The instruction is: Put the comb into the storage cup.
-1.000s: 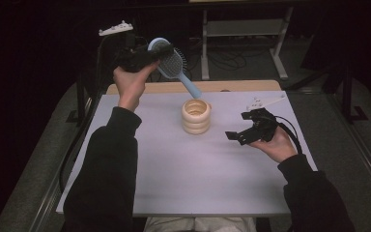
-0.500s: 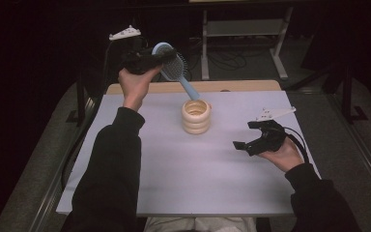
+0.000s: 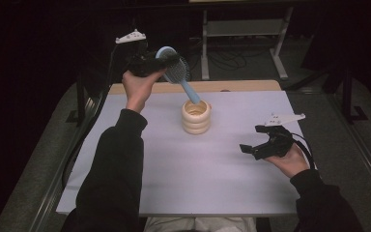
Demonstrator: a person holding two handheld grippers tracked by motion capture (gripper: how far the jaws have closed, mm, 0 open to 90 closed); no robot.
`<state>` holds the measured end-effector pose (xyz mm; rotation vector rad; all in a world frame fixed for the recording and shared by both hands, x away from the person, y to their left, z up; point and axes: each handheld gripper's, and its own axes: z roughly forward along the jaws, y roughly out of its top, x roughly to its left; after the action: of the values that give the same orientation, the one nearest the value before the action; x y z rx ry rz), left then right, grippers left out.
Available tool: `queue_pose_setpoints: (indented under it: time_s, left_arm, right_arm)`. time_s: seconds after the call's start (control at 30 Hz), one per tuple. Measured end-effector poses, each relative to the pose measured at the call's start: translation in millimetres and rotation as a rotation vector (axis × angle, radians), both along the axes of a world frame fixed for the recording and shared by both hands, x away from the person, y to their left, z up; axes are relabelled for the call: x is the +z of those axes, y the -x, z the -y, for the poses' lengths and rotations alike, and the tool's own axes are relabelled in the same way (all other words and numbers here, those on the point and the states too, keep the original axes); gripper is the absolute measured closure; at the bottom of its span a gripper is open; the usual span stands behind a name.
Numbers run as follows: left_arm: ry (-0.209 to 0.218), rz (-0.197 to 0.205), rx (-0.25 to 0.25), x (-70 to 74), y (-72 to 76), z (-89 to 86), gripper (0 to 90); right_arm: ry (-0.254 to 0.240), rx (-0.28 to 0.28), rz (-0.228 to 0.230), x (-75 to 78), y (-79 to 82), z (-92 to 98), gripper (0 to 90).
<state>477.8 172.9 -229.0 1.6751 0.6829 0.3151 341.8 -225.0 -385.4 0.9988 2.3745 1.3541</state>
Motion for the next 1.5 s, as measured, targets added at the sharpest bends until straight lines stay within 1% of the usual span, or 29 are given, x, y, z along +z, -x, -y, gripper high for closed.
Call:
queue_pose_setpoints:
  time_s: [0.17, 0.33, 0.47, 0.53, 0.6, 0.67, 0.83, 0.97, 1.1, 1.17, 1.23, 1.3, 1.33, 1.43, 1.5]
  left_arm:
    - [-0.039, 0.011, 0.012, -7.0, -1.2, 6.2, 54.5]
    - [-0.051, 0.004, 0.005, -14.3, -3.3, 11.7, 54.5]
    - [-0.041, -0.005, 0.011, -22.4, -5.5, 12.2, 54.5]
    - [-0.043, -0.01, 0.013, -25.5, -6.3, 11.9, 54.5]
    - [-0.053, -0.012, 0.016, -28.2, -6.9, 12.1, 54.4]
    - [-0.073, -0.009, 0.016, -30.6, -7.2, 13.4, 54.4]
    - [-0.091, -0.016, 0.009, -36.7, -7.9, 18.0, 54.3]
    - [-0.102, -0.023, 0.006, -43.8, -9.9, 23.4, 54.3]
    - [-0.113, -0.026, 0.008, -49.4, -11.5, 27.3, 54.3]
    - [-0.108, -0.033, 0.005, -52.0, -11.9, 28.8, 54.2]
    - [-0.12, -0.038, 0.001, -54.6, -12.6, 30.3, 54.0]
    - [-0.134, -0.036, 0.008, -57.6, -12.3, 32.2, 54.0]
    - [-0.136, -0.036, 0.01, -59.6, -12.2, 32.9, 54.0]
    - [-0.108, -0.053, 0.009, -67.2, -13.9, 30.0, 54.1]
    - [-0.096, -0.064, 0.018, -72.3, -15.0, 27.5, 54.1]
  right_arm:
    - [-0.006, -0.009, -0.002, -3.5, 5.5, 7.0, 0.0]
    - [-0.017, -0.019, -0.005, -6.4, 10.5, 13.9, 0.0]
    - [-0.022, -0.03, -0.001, -7.0, 13.4, 18.4, 0.0]
    - [-0.03, -0.033, 0.002, -7.3, 14.5, 20.4, 0.0]
    - [-0.033, -0.038, 0.002, -8.1, 15.8, 22.3, 0.0]
    - [-0.029, -0.041, 0.008, -9.2, 17.0, 23.7, 0.0]
    - [-0.028, -0.044, -0.005, -12.1, 18.7, 24.9, 0.0]
    - [-0.015, -0.048, -0.015, -15.5, 17.8, 23.4, 0.0]
    - [-0.017, -0.051, -0.01, -15.3, 18.1, 23.5, 0.0]
    - [-0.017, -0.053, -0.008, -15.4, 18.4, 24.2, 0.0]
    - [-0.013, -0.054, -0.006, -15.8, 18.5, 24.0, 0.0]
    - [-0.006, -0.058, -0.007, -16.2, 18.7, 22.9, 0.0]
    - [-0.003, -0.055, -0.006, -16.5, 18.6, 22.5, 0.0]
    - [0.003, -0.052, -0.006, -16.7, 18.9, 21.1, 0.0]
    - [0.004, -0.052, -0.003, -16.7, 19.0, 20.8, 0.0]
